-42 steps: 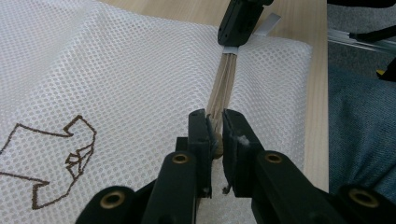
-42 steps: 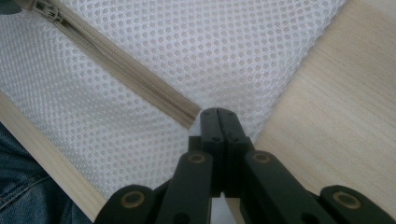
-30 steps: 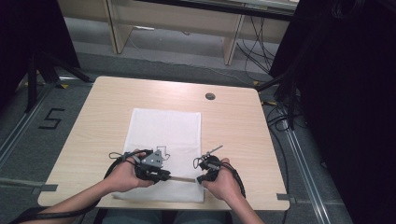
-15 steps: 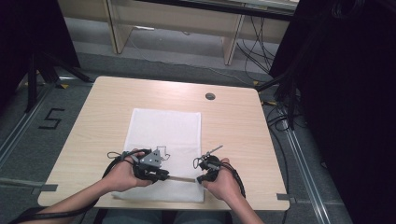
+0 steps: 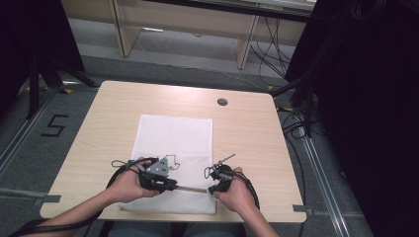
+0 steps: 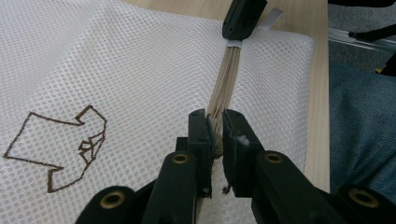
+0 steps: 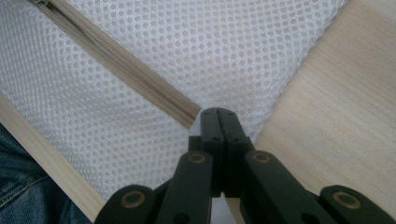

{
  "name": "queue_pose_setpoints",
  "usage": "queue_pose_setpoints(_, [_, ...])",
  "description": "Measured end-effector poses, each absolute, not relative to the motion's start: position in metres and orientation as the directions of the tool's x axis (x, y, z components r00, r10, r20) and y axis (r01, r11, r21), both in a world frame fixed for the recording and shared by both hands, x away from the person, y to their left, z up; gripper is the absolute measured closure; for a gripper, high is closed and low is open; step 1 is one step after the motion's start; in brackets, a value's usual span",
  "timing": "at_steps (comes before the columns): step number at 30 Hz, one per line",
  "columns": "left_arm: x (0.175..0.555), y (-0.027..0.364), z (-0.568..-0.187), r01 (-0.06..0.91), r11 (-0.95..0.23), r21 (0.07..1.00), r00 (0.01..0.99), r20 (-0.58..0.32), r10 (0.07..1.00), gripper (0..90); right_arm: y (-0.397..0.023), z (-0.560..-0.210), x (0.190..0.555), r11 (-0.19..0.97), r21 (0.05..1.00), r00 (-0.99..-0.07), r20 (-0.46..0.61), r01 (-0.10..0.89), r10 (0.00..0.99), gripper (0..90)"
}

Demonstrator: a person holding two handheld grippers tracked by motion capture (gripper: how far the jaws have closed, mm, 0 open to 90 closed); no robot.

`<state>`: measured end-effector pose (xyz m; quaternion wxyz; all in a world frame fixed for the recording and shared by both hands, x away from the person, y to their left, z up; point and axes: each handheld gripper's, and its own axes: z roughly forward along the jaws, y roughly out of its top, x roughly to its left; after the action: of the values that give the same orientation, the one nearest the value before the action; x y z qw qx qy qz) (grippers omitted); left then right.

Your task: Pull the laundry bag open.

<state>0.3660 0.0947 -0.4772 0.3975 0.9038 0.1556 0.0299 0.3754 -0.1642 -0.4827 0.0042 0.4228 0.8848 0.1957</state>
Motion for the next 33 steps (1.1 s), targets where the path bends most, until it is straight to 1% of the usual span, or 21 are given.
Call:
queue_pose_setpoints(3, [0.3668, 0.096, -0.4762, 0.24, -0.652, 0.719, 0.952, -0.043, 0.303, 81.9, -0.1638, -0.4827, 0.3752, 0.566, 0.347, -0.641, 0.156, 0.747, 0.751, 90.0])
queue_pose_setpoints(6, [0.3665, 0.0968, -0.4765, 0.259, -0.638, 0.725, 0.948, -0.064, 0.313, 82.0, -0.1632, -0.4821, 0.3747, 0.565, 0.346, -0.64, 0.157, 0.749, 0.752, 90.0])
queue_pose_setpoints(8, [0.3666, 0.0984, -0.476, 0.245, -0.649, 0.72, 0.951, -0.05, 0.304, 81.9, -0.1635, -0.4824, 0.3748, 0.564, 0.345, -0.638, 0.154, 0.75, 0.754, 90.0])
queue_pose_setpoints(10, [0.3656, 0.0986, -0.477, 0.263, -0.633, 0.728, 0.947, -0.07, 0.313, 81.9, -0.1634, -0.4825, 0.3748, 0.567, 0.347, -0.641, 0.154, 0.747, 0.752, 90.0])
queue_pose_setpoints(11, [0.3655, 0.0991, -0.4767, 0.254, -0.644, 0.721, 0.949, -0.055, 0.312, 82.0, -0.1632, -0.4821, 0.3747, 0.562, 0.345, -0.637, 0.159, 0.752, 0.754, 90.0])
queue_pose_setpoints(19, [0.3654, 0.099, -0.477, 0.256, -0.645, 0.72, 0.948, -0.057, 0.313, 82.0, -0.163, -0.4821, 0.3745, 0.564, 0.346, -0.639, 0.156, 0.75, 0.753, 90.0])
queue_pose_setpoints(20, [0.3662, 0.0997, -0.4766, 0.245, -0.658, 0.712, 0.951, -0.045, 0.306, 82.0, -0.163, -0.4822, 0.3744, 0.563, 0.347, -0.638, 0.155, 0.75, 0.754, 90.0])
queue_pose_setpoints(24, [0.3663, 0.0995, -0.4774, 0.246, -0.661, 0.709, 0.95, -0.043, 0.308, 82.0, -0.1629, -0.4821, 0.3743, 0.563, 0.347, -0.638, 0.154, 0.75, 0.754, 90.0])
queue_pose_setpoints(25, [0.3671, 0.0995, -0.4774, 0.232, -0.662, 0.713, 0.954, -0.035, 0.296, 81.9, -0.1629, -0.4821, 0.3743, 0.564, 0.347, -0.639, 0.154, 0.749, 0.754, 90.0])
queue_pose_setpoints(26, [0.3658, 0.0993, -0.4779, 0.252, -0.656, 0.712, 0.949, -0.049, 0.311, 82.0, -0.163, -0.4822, 0.3743, 0.564, 0.348, -0.639, 0.154, 0.749, 0.754, 90.0])
queue_pose_setpoints(27, [0.3673, 0.0997, -0.4775, 0.227, -0.667, 0.709, 0.955, -0.03, 0.294, 81.9, -0.1628, -0.4819, 0.374, 0.56, 0.345, -0.634, 0.154, 0.753, 0.758, 90.0])
queue_pose_setpoints(28, [0.3656, 0.0991, -0.4781, 0.248, -0.658, 0.711, 0.95, -0.047, 0.308, 82.0, -0.1627, -0.4819, 0.374, 0.56, 0.344, -0.634, 0.154, 0.753, 0.758, 90.0])
queue_pose_setpoints(30, [0.3666, 0.1, -0.4778, 0.232, -0.673, 0.702, 0.953, -0.026, 0.301, 81.9, -0.1627, -0.4821, 0.3741, 0.564, 0.347, -0.638, 0.152, 0.749, 0.755, 90.0])
queue_pose_setpoints(33, [0.3661, 0.1, -0.4772, 0.254, -0.66, 0.707, 0.949, -0.052, 0.31, 81.9, -0.1627, -0.4821, 0.3741, 0.564, 0.347, -0.638, 0.152, 0.749, 0.755, 90.0])
